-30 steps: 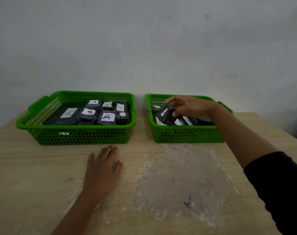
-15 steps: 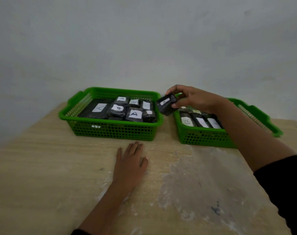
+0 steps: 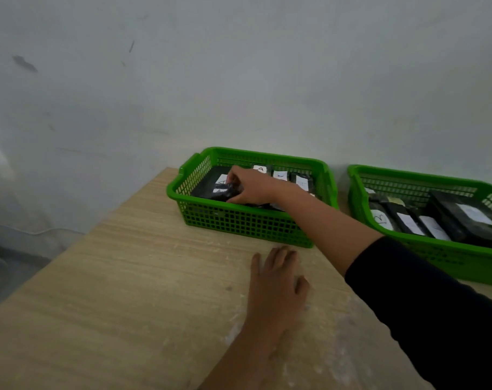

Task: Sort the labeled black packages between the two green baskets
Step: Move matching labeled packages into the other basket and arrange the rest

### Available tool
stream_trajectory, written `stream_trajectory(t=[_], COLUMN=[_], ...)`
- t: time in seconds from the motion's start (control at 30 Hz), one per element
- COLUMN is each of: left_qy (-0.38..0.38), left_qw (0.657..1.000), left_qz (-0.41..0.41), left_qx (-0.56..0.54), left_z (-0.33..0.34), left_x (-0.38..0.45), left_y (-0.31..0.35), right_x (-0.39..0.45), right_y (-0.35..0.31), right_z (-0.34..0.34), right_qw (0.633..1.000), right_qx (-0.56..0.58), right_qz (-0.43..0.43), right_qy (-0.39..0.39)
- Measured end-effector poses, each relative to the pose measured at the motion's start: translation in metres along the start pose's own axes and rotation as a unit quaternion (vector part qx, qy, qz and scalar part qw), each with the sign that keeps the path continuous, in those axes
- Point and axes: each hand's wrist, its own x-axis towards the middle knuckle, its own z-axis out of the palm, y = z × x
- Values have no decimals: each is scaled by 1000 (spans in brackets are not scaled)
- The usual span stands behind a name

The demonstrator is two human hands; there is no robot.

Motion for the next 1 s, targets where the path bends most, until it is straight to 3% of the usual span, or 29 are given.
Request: stream_trajectory(t=[0.2,0.43,0.7,1.0], left_qy=[10,2,5,-14], left_qw=[1000,1000,1000,999], left_qz=[-7,-8,-11,3], left_qx=[-12,1,-19,47], left_z=[0,-1,-2,-4], left_x=[1,1,-2,-1], left_y=[2,3,4,3], right_x=[13,19,22,43], right_y=[-8,-6,-18,-35], right_z=[-20,0,-12,31], right_qw=[992,986,996,999], right_qx=[9,-151,74,14], right_qz=[15,-21,-10,2], right_qy=[-126,-72,40,29])
